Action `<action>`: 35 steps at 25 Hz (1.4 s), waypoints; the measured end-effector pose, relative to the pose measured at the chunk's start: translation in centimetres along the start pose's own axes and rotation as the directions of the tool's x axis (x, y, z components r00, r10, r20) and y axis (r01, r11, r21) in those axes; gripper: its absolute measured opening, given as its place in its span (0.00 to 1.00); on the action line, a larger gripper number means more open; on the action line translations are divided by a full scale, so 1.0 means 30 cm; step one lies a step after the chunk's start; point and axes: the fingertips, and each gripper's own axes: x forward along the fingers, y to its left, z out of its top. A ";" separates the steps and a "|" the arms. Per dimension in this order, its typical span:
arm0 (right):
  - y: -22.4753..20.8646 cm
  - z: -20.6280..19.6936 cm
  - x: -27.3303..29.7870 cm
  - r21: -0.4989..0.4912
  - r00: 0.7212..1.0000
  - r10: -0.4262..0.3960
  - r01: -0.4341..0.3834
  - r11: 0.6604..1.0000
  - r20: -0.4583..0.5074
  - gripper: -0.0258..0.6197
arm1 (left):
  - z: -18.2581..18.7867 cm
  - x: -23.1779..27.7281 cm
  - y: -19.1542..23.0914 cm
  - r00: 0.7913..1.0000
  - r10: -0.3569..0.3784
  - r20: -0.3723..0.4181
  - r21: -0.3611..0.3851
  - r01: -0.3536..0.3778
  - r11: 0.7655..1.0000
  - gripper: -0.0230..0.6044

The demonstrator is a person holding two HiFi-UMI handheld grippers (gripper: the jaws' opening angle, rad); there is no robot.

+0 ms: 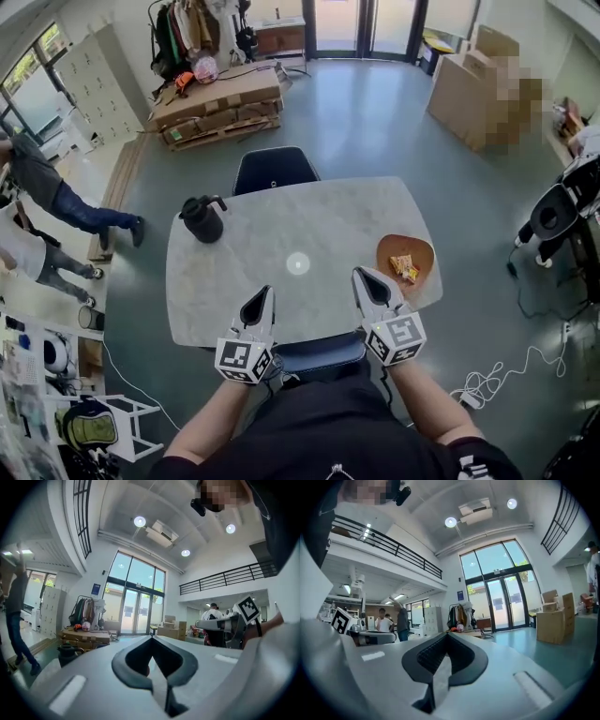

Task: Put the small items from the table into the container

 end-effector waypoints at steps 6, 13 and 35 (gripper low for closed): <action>0.233 0.000 -0.021 -0.014 1.000 0.027 -0.026 1.000 0.003 0.08 | 0.004 -0.191 0.061 0.999 -0.011 0.035 0.003 0.011 1.000 0.04; 0.331 -0.015 -0.022 -0.014 0.998 0.054 -0.055 0.998 -0.013 0.08 | 0.012 -0.304 0.097 0.999 0.010 0.050 -0.022 -0.009 1.000 0.04; 0.281 -0.018 -0.096 -0.018 0.984 0.171 -0.172 0.985 -0.056 0.08 | 0.068 -0.242 -0.062 0.994 0.072 0.077 -0.023 -0.071 0.997 0.04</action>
